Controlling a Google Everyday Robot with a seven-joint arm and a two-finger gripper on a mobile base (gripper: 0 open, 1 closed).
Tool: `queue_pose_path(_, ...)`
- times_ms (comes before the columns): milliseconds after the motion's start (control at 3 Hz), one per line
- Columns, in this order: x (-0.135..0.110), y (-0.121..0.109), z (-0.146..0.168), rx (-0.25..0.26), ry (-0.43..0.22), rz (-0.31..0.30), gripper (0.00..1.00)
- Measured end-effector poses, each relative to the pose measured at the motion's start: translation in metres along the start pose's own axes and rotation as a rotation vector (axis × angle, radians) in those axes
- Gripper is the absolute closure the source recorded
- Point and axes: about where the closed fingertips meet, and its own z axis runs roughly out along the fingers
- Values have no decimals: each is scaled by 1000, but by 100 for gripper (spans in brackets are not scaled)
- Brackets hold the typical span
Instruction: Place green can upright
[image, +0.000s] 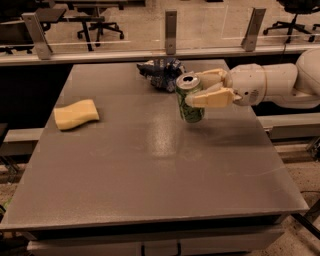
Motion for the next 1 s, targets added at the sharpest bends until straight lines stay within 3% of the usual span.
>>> queue_pose_path(333,9,-5,0,-1,-91,29,82)
queue_pose_path(667,22,-10,-1,-4,-156,76,51)
queue_pose_path(1000,29,-12,0,-6,-162,108,28)
